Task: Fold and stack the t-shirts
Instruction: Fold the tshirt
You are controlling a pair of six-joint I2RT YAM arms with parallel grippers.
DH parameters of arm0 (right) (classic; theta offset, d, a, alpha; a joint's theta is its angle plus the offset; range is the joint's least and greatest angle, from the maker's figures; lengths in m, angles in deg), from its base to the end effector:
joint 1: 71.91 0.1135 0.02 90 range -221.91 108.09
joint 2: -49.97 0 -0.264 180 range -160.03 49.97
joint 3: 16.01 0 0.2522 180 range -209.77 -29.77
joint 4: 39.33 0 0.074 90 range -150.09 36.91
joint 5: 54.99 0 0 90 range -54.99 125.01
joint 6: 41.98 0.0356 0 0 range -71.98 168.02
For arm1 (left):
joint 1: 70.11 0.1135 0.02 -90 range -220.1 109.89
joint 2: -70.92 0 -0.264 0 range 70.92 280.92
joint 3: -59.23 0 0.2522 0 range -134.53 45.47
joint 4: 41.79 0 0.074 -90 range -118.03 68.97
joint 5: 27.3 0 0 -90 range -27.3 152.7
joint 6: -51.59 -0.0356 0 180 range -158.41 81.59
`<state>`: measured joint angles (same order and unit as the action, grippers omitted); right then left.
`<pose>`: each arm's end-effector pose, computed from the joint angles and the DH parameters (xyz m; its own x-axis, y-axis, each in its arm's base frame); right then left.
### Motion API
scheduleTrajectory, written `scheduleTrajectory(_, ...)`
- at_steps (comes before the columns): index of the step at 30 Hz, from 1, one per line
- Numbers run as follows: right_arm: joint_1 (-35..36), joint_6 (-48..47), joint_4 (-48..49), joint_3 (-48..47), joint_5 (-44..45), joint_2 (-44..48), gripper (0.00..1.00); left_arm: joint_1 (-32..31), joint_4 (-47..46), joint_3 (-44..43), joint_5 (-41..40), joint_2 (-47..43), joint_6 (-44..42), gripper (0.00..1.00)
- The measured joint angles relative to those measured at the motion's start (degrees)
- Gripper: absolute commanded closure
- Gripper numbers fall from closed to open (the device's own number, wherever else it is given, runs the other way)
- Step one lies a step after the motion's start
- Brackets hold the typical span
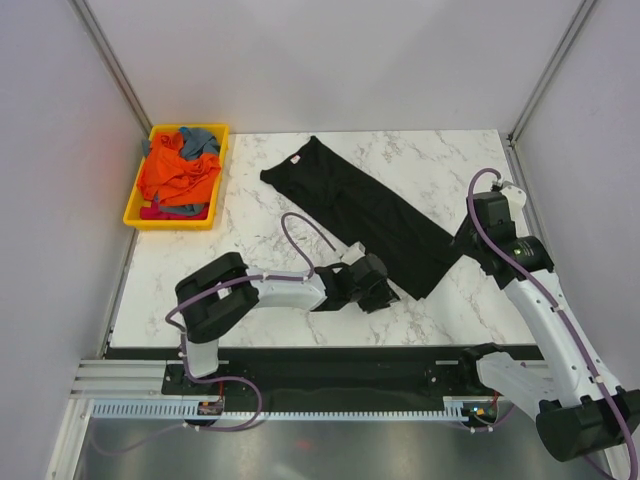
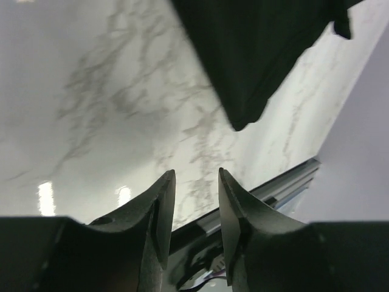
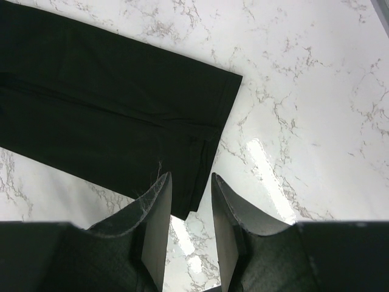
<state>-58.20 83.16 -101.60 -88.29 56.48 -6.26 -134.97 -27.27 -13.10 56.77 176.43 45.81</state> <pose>0.1874 0.0323 0.3253 -0.5589 0.4150 -0.7179 0.4246 0.8869 0.1821 0.1628 -0.3382 0.1489 -0.8981 -0.4156 -0.1438 -0.2249 0.7151 -0.6619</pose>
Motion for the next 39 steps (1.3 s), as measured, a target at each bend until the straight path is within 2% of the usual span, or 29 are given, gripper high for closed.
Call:
scheduleTrajectory(4,0.0,0.0,0.0,0.0,0.1,0.6,0.59,0.0,-3.1,-4.6,0.4,3.6,0.3,0.55)
scheduleTrajectory(9,0.0,0.0,0.0,0.0,0.3,0.6,0.60,-0.1,-5.5,-5.2,0.5,7.3,0.9,0.52)
scheduleTrajectory(20,0.0,0.0,0.0,0.0,0.4,0.7,0.59,-0.2,-8.1,-10.3,1.3,12.3,2.0,0.52)
scheduleTrajectory(25,0.0,0.0,0.0,0.0,0.4,1.0,0.60,-0.2,-8.2,-12.2,1.4,14.0,2.8,0.60)
scheduleTrajectory(28,0.0,0.0,0.0,0.0,0.4,1.3,0.59,-0.2,-7.9,-13.3,1.5,15.1,3.0,0.71)
scheduleTrajectory(29,0.0,0.0,0.0,0.0,0.4,1.3,0.59,-0.2,-7.8,-13.5,1.5,15.3,3.2,0.82)
scheduleTrajectory(32,0.0,0.0,0.1,0.0,0.4,1.4,0.59,-0.2,-6.9,-13.8,1.5,15.7,3.5,0.98)
scheduleTrajectory(36,0.0,-0.2,0.1,0.0,-0.2,1.4,0.60,-0.2,-6.6,-13.3,1.5,15.4,3.7,0.98)
scheduleTrajectory(39,0.0,-1.2,0.0,0.0,-2.0,1.4,0.59,-0.2,-5.1,-9.8,1.4,12.2,3.4,0.98)
